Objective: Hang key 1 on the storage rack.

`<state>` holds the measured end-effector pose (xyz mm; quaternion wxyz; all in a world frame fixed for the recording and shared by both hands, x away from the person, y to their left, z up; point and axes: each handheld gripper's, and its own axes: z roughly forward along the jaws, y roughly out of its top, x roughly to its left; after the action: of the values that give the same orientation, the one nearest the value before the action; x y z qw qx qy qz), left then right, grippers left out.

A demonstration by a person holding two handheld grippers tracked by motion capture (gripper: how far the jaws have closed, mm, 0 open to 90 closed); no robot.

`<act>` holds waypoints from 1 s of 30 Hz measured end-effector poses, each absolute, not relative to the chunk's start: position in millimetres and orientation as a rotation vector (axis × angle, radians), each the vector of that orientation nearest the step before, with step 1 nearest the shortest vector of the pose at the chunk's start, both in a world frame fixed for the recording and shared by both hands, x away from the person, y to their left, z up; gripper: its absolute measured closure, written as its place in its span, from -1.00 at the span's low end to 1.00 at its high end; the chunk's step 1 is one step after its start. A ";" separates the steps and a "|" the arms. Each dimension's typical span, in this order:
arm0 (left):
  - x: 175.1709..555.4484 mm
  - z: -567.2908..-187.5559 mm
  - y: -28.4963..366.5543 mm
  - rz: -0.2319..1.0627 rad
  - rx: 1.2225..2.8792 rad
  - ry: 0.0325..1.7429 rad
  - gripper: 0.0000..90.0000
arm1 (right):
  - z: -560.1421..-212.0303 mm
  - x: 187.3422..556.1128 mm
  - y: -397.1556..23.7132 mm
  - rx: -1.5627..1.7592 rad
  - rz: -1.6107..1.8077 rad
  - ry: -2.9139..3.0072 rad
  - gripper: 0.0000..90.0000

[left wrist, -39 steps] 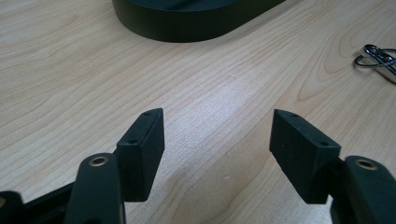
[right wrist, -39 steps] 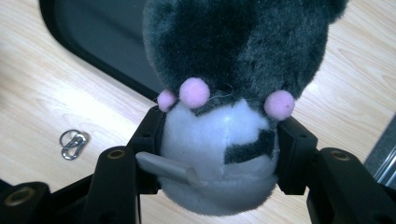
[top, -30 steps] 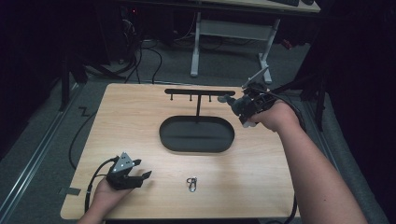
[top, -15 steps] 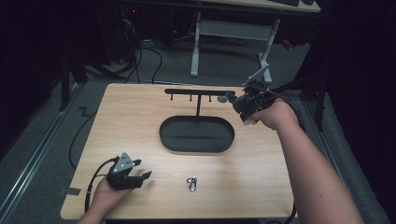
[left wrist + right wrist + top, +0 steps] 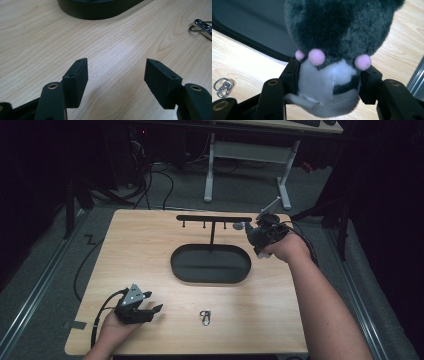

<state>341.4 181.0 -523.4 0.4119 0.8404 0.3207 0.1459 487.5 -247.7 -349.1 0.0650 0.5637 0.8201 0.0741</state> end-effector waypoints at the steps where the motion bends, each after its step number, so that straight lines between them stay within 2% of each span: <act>1: 341.4 -523.4 181.0 0.367 2.115 0.807 -0.20 | -352.2 488.7 -247.3 1.698 0.226 2.474 0.02; 17: 341.6 -525.1 180.6 0.370 2.134 0.806 -0.19 | -392.4 501.1 -232.2 1.668 0.266 2.527 -0.01; 30: 342.5 -525.4 180.2 0.369 2.129 0.805 -0.19 | -398.6 499.7 -232.8 1.712 0.347 2.474 -0.39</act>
<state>342.5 180.2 -525.4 0.4058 0.8439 0.3189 0.1463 499.7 -232.8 -398.6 0.0565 0.5646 0.8155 0.1142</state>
